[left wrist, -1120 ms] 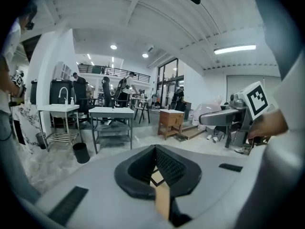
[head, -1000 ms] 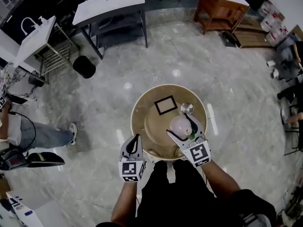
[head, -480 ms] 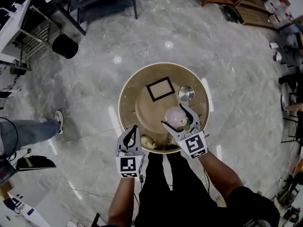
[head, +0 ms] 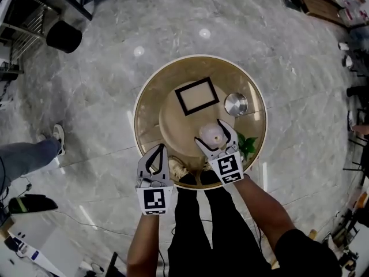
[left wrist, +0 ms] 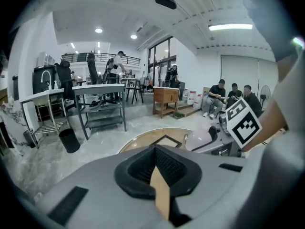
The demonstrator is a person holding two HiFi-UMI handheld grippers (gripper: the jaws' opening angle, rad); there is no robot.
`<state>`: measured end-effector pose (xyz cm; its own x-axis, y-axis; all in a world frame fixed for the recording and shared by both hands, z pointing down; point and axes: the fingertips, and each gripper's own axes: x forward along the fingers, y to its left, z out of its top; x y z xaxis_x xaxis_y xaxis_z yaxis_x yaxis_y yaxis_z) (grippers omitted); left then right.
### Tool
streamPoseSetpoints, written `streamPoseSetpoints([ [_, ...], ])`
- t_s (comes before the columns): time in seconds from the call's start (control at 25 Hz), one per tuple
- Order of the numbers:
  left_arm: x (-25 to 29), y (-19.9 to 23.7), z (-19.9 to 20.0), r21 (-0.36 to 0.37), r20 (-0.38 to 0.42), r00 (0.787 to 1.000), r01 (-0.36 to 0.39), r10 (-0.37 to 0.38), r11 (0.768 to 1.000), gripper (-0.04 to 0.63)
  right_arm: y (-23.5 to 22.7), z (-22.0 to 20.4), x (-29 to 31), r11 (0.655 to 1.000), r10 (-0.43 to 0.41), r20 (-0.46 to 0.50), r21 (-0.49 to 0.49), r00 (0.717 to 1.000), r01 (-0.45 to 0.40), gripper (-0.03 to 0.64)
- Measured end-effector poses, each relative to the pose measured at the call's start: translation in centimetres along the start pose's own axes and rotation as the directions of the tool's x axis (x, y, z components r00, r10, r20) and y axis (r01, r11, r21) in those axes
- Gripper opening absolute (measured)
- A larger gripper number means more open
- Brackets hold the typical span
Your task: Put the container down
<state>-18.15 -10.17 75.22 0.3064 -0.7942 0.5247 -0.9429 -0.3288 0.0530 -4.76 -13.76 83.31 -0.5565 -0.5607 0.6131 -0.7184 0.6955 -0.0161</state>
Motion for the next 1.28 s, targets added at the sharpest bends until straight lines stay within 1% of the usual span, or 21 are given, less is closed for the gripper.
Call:
streamPoseSetpoints([
  [0.12,1.0,0.1,-1.2,0.011,-0.012,1.000,0.001,-0.001,1.000,-0.002,-0.6,-3.3,2.1,1.000,-0.016,-0.052,0.003,0.999,0.016,0.397],
  [0.24,1.6,0.1,-2.1,0.001,-0.028,1.000,-0.001,0.001,1.000,-0.002,-1.3,-5.5,3.2,0.999,-0.033,-0.101,0.006,0.994,0.033,0.397],
  [0.48,2.4,-0.3,-2.8,-0.018,-0.042,0.999,0.010,-0.011,1.000,-0.002,-1.1,-7.4,4.5,0.999,-0.034,-0.142,0.009,0.989,0.036,0.397],
  [0.76,2.5,-1.0,-3.0,-0.040,-0.021,0.999,0.029,-0.030,0.999,-0.002,-0.1,-8.9,5.7,1.000,-0.019,-0.161,-0.027,0.987,0.014,0.397],
  [0.88,2.3,-0.7,-3.1,-0.047,-0.019,1.000,0.019,-0.020,0.999,-0.002,0.0,-9.2,5.9,1.000,-0.020,-0.155,-0.022,0.988,0.017,0.397],
  [1.04,1.8,-0.1,-3.5,-0.047,-0.036,0.999,0.000,-0.001,0.999,-0.002,0.2,-9.2,6.0,0.999,-0.029,-0.112,-0.031,0.993,0.025,0.396],
  [1.08,1.6,0.0,-3.5,-0.045,-0.035,0.999,-0.005,0.004,0.999,-0.002,0.3,-9.3,5.9,1.000,-0.024,-0.105,-0.016,0.994,0.022,0.399],
  [1.16,1.2,0.1,-3.0,-0.044,-0.031,0.999,-0.016,0.015,0.999,-0.002,0.7,-9.0,5.5,0.999,-0.011,-0.089,0.033,0.996,0.014,0.444],
  [1.28,0.1,0.0,-1.7,-0.055,-0.025,0.999,-0.036,0.034,0.998,-0.002,1.6,-7.6,3.3,0.998,-0.001,-0.060,0.065,0.998,0.005,0.457],
])
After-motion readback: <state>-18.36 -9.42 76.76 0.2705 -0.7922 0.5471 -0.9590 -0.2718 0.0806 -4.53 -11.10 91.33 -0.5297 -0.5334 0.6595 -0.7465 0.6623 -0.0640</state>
